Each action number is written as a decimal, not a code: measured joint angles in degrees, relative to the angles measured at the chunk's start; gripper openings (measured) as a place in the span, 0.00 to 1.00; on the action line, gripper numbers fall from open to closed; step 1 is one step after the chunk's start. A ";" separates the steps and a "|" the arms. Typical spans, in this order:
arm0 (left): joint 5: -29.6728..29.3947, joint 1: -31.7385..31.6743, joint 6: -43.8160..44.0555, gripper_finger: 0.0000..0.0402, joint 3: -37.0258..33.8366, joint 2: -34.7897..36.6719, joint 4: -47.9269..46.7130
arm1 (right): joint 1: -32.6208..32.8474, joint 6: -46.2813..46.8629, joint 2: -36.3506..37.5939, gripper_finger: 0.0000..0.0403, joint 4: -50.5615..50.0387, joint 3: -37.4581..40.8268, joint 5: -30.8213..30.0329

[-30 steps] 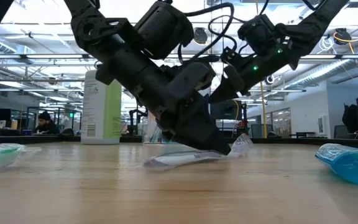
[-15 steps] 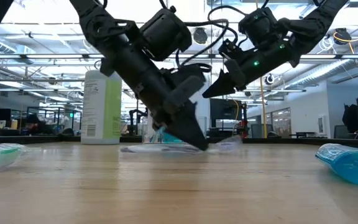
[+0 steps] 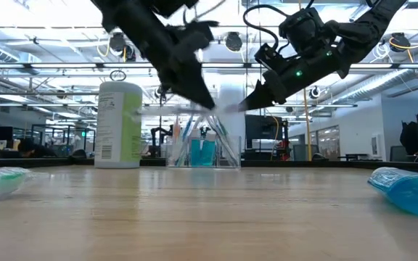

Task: Pick & Place toothbrushing station
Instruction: Put the purple toothbrush into the transparent organizer

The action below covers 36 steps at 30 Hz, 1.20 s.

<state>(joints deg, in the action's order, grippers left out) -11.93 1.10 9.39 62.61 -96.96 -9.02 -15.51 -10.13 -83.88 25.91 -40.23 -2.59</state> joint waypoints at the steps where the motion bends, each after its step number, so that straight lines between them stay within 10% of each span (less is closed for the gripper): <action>1: -1.49 -0.16 -0.89 0.01 -0.06 1.55 -0.58 | -0.03 0.01 0.00 0.27 -0.14 0.00 1.02; 13: -8.77 -2.97 -7.02 0.01 0.04 19.39 -0.78 | 0.60 0.68 -0.07 0.33 8.93 0.04 13.52; 36: -1.62 -0.91 -10.80 0.01 -0.01 17.05 8.97 | 4.23 10.61 -4.31 0.38 36.87 -0.02 19.30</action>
<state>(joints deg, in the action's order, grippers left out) -13.55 0.19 -1.41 62.60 -79.91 -0.04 -11.27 0.48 -88.19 62.78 -40.24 16.71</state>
